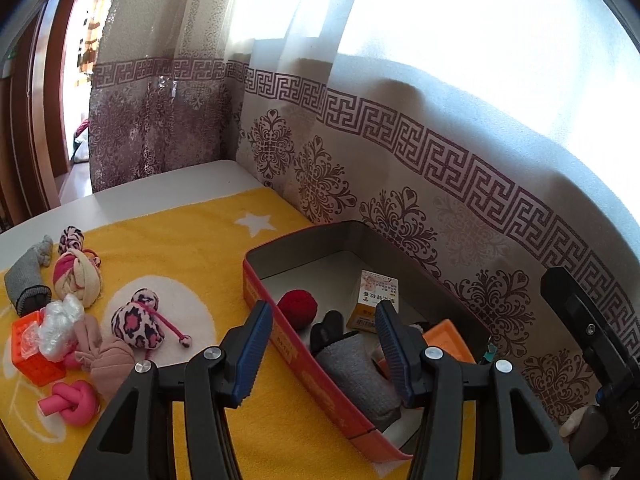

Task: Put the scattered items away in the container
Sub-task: 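Carry the tape roll and orange block into the red tin box and release, then move both grippers back toward the remaining items on the bed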

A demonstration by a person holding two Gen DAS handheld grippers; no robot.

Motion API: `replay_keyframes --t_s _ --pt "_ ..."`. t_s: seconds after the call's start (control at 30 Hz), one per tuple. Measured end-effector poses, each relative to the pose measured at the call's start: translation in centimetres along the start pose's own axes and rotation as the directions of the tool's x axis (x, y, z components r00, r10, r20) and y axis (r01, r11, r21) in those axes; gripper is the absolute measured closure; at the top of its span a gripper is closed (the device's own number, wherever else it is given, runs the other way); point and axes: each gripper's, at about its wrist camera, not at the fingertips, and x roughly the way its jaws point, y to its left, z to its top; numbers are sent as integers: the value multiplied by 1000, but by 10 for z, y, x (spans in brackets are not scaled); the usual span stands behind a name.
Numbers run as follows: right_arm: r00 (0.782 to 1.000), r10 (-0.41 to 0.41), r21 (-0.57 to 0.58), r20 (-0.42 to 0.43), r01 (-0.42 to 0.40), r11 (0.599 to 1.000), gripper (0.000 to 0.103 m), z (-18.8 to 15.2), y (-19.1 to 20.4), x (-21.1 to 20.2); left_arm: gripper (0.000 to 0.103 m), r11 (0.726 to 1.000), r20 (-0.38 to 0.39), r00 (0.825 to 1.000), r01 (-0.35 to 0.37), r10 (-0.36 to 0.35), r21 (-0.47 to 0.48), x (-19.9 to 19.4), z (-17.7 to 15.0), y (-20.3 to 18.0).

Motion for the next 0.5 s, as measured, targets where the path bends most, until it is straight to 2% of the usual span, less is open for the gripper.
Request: replay_keyframes --t_s 0.23,0.43,0.5 --pt "999 30 -53 -29 -31 998 25 -11 19 5 48 993 15 997 -74 76 -95 -25 -11 50" --pt "993 89 -105 -81 -97 990 25 -28 43 12 48 968 35 986 -155 165 -199 -51 -18 102" --pt "988 117 -124 -106 -129 984 25 -34 53 13 42 957 41 981 -176 190 -230 -59 -22 117"
